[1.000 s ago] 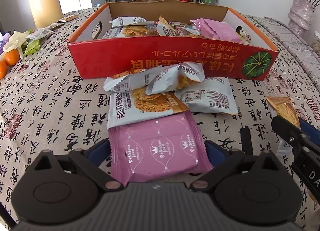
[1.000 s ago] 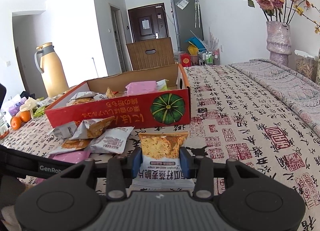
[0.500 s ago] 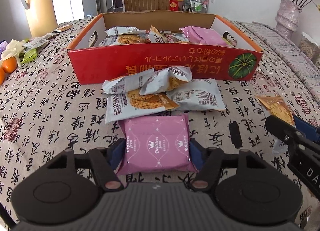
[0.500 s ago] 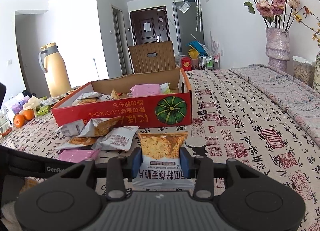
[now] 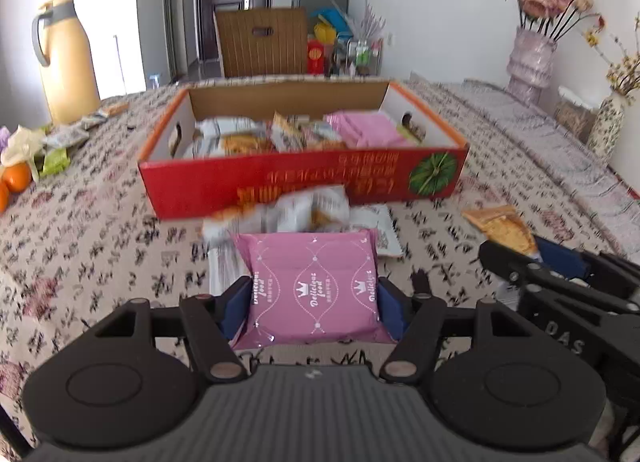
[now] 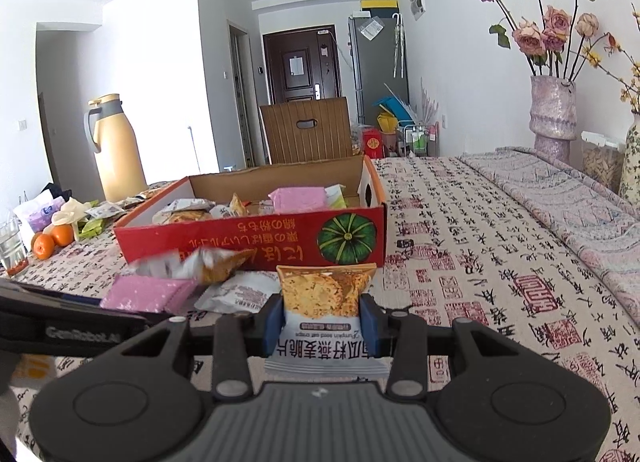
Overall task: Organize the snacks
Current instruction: 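Carry both packets over the box and open both grippers to drop them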
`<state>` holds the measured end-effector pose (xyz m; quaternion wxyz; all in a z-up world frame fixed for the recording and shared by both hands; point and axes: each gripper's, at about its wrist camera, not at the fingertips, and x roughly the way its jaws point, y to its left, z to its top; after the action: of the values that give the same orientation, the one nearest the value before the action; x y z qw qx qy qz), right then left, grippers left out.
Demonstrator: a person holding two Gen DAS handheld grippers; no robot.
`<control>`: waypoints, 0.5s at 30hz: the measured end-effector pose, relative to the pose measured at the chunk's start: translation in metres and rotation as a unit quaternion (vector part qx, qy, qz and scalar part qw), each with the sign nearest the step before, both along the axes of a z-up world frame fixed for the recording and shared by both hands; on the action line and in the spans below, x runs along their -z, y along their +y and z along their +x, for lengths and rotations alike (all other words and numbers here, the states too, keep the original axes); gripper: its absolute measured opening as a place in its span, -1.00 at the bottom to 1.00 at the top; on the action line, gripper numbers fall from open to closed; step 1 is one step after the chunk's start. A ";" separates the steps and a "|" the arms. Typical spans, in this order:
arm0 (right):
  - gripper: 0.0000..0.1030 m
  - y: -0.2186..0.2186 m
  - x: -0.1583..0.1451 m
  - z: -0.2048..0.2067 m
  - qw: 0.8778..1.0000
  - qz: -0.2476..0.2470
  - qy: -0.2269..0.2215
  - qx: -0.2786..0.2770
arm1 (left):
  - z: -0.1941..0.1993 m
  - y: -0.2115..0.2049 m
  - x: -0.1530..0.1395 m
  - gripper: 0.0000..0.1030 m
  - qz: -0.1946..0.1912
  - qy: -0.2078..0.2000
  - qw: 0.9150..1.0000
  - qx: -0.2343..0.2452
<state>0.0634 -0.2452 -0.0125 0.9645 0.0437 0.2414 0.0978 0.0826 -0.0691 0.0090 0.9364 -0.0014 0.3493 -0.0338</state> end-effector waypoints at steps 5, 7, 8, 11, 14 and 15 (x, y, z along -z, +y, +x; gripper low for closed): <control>-0.23 0.003 -0.008 0.007 1.000 -0.002 -0.011 -0.002 | 0.001 0.003 -0.016 0.30 -0.004 -0.023 1.000 0.003; -0.23 0.005 -0.011 0.011 1.000 -0.002 -0.017 -0.004 | 0.004 0.004 -0.022 0.30 -0.004 -0.032 0.999 0.001; -0.23 0.006 -0.013 0.013 1.000 -0.003 -0.021 -0.004 | 0.005 0.005 -0.025 0.30 -0.004 -0.036 0.999 0.000; -0.23 0.009 -0.020 0.021 0.999 -0.004 -0.031 -0.007 | 0.013 0.008 -0.033 0.30 -0.002 -0.049 0.999 -0.005; -0.23 0.013 -0.027 0.030 0.999 -0.005 -0.042 -0.008 | 0.022 0.012 -0.043 0.30 -0.003 -0.061 0.998 -0.012; -0.23 0.014 -0.030 0.034 0.999 -0.005 -0.046 -0.007 | 0.025 0.014 -0.046 0.30 -0.003 -0.065 0.998 -0.012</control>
<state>0.0977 -0.2316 0.0175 0.9739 0.0328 0.1979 0.1056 0.1077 -0.0549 0.0551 0.9576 -0.0064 0.2872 -0.0232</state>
